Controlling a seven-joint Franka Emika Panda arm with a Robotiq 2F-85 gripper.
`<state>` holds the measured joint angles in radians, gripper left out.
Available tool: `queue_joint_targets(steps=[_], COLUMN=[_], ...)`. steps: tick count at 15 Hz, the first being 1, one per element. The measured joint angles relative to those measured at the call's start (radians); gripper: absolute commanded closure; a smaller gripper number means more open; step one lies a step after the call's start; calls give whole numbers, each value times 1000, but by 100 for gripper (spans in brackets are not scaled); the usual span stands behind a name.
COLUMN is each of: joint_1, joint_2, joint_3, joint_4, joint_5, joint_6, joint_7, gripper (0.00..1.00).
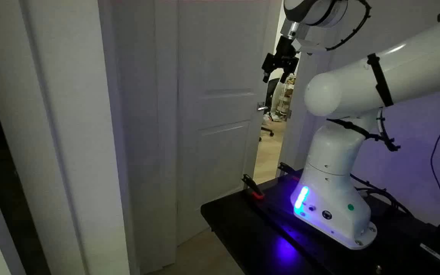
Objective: Close the door
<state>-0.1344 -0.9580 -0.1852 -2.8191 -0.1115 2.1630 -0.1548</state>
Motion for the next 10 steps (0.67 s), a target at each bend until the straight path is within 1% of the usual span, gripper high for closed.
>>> queue_joint_targets(steps=[2, 3, 5, 7, 10], joint_1=[0, 0, -4, -15, -54], joint_2=[6, 10, 29, 79, 206], joint_3=[0, 0, 1, 6, 36], joint_4=[-23, -15, 1, 7, 14], joint_5=[0, 0, 1, 1, 1], joint_6=[-4, -2, 36, 124, 295], joint_7=[0, 3, 35, 95, 204], gripper=[0, 0, 0, 0, 0])
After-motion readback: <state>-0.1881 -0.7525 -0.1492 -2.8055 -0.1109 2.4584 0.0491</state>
